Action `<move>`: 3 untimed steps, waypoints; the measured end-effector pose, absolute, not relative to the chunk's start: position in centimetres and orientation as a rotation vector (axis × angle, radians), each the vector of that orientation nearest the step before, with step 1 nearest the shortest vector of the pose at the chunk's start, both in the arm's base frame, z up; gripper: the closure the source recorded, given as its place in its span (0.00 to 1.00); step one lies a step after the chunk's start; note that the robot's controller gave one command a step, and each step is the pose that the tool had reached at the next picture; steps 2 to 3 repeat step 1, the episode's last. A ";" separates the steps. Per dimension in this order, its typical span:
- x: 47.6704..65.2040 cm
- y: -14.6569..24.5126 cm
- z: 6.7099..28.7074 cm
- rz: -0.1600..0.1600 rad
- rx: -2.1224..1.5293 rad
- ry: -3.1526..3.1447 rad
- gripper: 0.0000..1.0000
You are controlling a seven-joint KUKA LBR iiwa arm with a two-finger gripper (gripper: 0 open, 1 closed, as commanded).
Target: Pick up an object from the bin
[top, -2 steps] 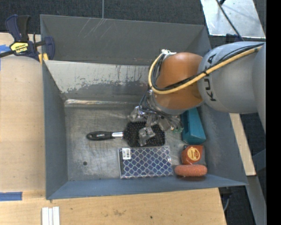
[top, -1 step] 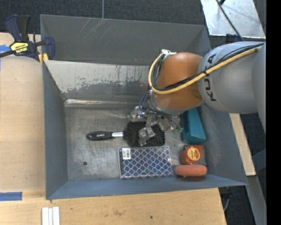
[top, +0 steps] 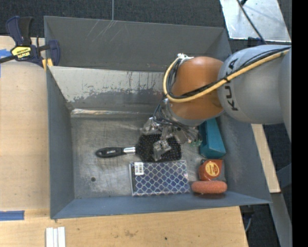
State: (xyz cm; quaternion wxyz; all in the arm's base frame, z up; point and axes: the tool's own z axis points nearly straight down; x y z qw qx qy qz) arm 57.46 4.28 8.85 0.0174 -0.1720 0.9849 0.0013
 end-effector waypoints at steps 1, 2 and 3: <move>57.3 4.3 10.1 0.002 -0.540 3.079 1.00; 57.3 4.3 10.1 0.002 -0.540 3.079 1.00; 57.3 4.3 10.1 0.002 -0.540 3.079 1.00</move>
Offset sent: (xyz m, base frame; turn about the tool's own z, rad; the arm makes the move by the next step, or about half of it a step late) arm 0.0000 0.0002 0.0718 0.0000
